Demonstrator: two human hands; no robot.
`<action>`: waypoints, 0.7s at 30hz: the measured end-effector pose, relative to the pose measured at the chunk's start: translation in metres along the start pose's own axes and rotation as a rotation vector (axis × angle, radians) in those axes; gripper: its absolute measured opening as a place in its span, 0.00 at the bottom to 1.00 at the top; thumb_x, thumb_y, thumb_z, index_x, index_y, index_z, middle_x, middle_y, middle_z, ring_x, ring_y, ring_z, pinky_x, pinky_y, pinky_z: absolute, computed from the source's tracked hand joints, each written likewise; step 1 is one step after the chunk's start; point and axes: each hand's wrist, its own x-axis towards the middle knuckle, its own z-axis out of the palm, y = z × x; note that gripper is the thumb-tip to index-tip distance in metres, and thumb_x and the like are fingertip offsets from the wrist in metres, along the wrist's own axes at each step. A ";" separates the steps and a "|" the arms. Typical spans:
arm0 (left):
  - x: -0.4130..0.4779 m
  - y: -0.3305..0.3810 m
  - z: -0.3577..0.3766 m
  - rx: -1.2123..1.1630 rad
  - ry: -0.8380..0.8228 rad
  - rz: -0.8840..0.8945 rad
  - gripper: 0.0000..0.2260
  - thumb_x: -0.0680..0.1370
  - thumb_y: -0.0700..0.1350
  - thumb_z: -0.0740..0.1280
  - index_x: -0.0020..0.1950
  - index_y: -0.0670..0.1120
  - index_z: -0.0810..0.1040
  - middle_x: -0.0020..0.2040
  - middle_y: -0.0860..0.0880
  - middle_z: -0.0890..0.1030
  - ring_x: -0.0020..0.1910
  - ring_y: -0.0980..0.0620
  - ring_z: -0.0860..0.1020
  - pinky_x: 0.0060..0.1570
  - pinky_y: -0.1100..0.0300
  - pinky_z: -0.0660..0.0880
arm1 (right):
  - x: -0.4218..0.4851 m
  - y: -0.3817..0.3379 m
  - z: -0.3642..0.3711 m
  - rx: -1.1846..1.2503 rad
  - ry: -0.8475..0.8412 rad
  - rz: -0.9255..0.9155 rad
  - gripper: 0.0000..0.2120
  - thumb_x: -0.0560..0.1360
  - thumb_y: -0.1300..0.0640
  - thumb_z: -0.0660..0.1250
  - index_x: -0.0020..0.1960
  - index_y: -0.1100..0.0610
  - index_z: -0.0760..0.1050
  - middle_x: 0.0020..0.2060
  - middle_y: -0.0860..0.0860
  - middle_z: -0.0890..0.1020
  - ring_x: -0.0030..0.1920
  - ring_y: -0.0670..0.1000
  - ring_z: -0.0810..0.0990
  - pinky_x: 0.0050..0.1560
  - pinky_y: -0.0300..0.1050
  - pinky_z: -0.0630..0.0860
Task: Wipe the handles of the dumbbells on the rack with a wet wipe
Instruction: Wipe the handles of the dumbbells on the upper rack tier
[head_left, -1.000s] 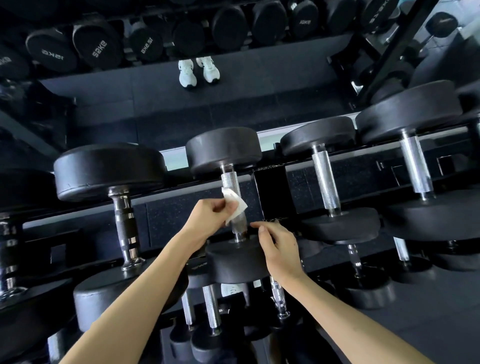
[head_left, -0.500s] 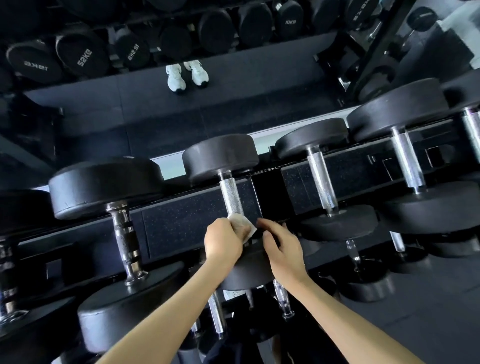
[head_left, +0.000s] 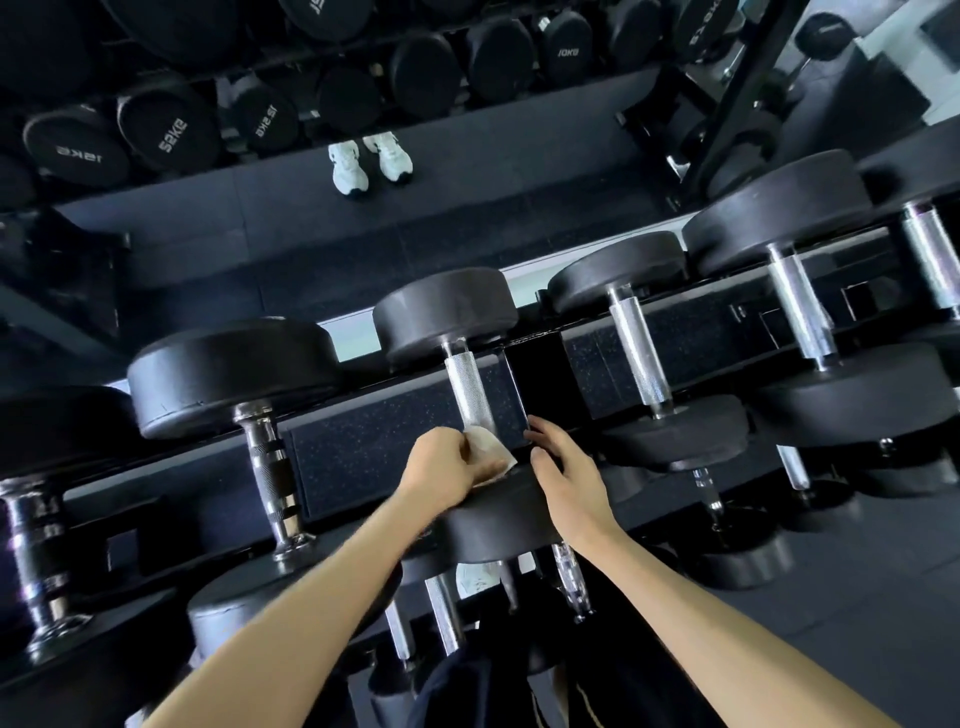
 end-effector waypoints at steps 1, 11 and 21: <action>-0.003 0.006 0.002 0.018 0.060 -0.037 0.19 0.74 0.51 0.70 0.31 0.41 0.69 0.33 0.40 0.75 0.34 0.47 0.72 0.35 0.59 0.64 | 0.000 -0.001 0.000 -0.004 0.003 0.002 0.18 0.78 0.57 0.59 0.66 0.42 0.70 0.57 0.39 0.79 0.62 0.41 0.73 0.67 0.43 0.64; 0.001 0.015 0.011 -0.647 0.278 -0.219 0.14 0.75 0.48 0.70 0.40 0.36 0.80 0.32 0.46 0.78 0.33 0.50 0.75 0.36 0.59 0.71 | -0.003 -0.003 0.001 -0.048 0.022 -0.029 0.19 0.79 0.56 0.59 0.68 0.46 0.68 0.59 0.42 0.78 0.62 0.42 0.73 0.65 0.43 0.66; 0.040 0.038 -0.029 -0.900 0.491 -0.309 0.08 0.74 0.47 0.72 0.42 0.44 0.78 0.40 0.51 0.79 0.40 0.54 0.76 0.45 0.60 0.73 | -0.006 -0.009 -0.001 -0.046 -0.009 0.008 0.19 0.79 0.56 0.57 0.69 0.44 0.66 0.63 0.43 0.75 0.63 0.41 0.70 0.60 0.36 0.60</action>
